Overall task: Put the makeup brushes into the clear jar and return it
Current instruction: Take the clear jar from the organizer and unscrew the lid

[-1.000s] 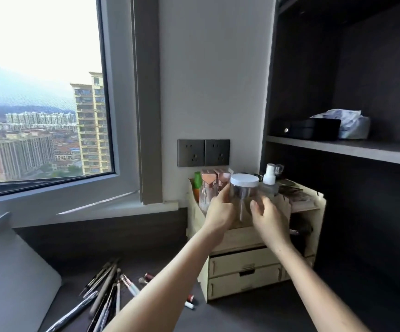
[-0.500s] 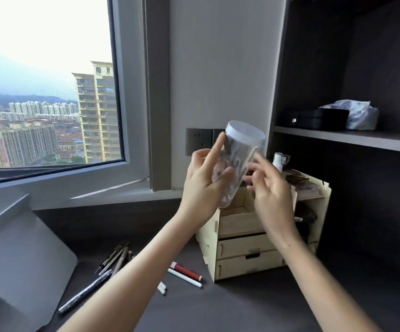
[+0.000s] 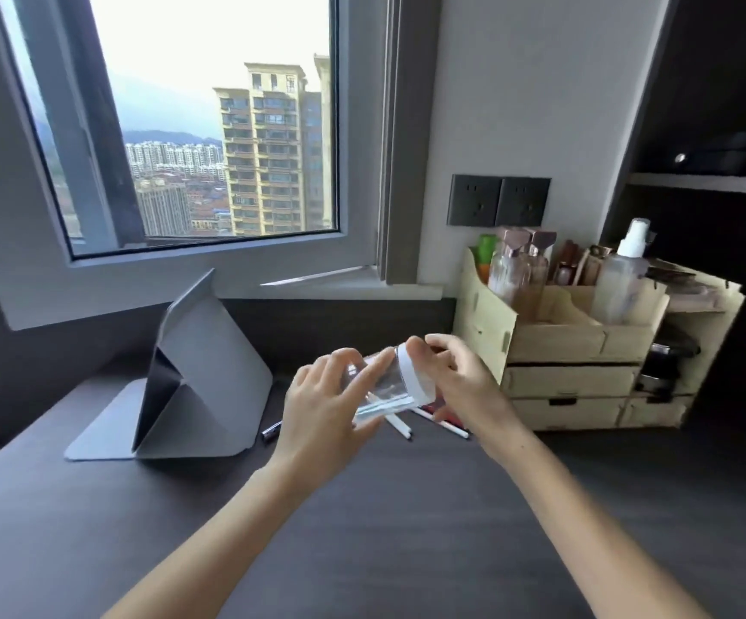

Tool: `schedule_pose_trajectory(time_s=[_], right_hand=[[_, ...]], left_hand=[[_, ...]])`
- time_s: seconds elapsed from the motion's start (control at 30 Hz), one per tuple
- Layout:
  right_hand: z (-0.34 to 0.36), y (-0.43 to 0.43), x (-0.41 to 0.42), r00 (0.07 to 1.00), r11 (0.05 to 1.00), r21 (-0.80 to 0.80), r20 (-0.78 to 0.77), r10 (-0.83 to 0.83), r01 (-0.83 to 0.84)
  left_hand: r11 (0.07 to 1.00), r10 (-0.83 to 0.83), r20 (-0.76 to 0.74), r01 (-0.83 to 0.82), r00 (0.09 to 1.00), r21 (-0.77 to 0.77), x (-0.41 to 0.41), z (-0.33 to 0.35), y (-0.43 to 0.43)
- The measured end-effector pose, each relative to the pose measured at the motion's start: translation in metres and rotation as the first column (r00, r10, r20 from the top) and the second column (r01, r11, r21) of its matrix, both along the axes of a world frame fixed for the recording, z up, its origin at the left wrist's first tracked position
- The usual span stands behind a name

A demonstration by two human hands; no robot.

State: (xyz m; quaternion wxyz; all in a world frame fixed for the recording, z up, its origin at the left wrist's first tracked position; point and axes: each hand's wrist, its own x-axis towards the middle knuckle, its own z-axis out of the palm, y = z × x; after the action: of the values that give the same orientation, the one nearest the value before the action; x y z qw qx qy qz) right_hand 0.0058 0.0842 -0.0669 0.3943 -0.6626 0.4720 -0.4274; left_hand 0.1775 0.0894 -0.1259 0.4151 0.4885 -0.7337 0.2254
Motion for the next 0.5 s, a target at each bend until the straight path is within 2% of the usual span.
schedule_pose_trajectory(time_s=[0.07, 0.1, 0.17, 0.23, 0.33, 0.4, 0.5], right_hand=[[-0.002, 0.002, 0.007, 0.973, 0.994, -0.092, -0.228, 0.040, -0.063], [-0.004, 0.005, 0.011, 0.958, 0.986, -0.139, -0.283, 0.054, -0.096], [-0.008, 0.012, 0.016, 0.931, 0.959, -0.219, -0.352, 0.095, -0.181], [-0.013, 0.016, 0.015, 0.878, 0.905, -0.251, -0.427, 0.215, -0.343], [-0.019, 0.021, 0.012, 0.776, 0.823, -0.174, -0.480, 0.409, -0.541], [-0.020, 0.023, 0.015, 0.759, 0.843, -0.113, -0.511, 0.404, -0.525], [-0.022, 0.023, 0.021, 0.731, 0.879, -0.167, -0.635, 0.250, -0.446]], left_hand=[[1.000, 0.020, 0.076, -0.020, 0.997, 0.006, 0.012, -0.007, 0.011], [1.000, 0.018, 0.089, -0.021, 0.996, 0.024, 0.018, -0.007, 0.017], [0.995, -0.013, 0.089, 0.004, 0.996, 0.103, 0.031, -0.009, 0.028], [0.968, -0.095, 0.036, 0.084, 0.995, 0.235, 0.045, -0.010, 0.039], [0.944, -0.130, 0.050, 0.108, 0.990, 0.312, 0.061, -0.015, 0.053], [0.951, -0.110, 0.084, 0.081, 0.990, 0.297, 0.065, -0.015, 0.057], [0.956, -0.104, 0.106, 0.070, 0.989, 0.286, 0.066, -0.016, 0.058]])
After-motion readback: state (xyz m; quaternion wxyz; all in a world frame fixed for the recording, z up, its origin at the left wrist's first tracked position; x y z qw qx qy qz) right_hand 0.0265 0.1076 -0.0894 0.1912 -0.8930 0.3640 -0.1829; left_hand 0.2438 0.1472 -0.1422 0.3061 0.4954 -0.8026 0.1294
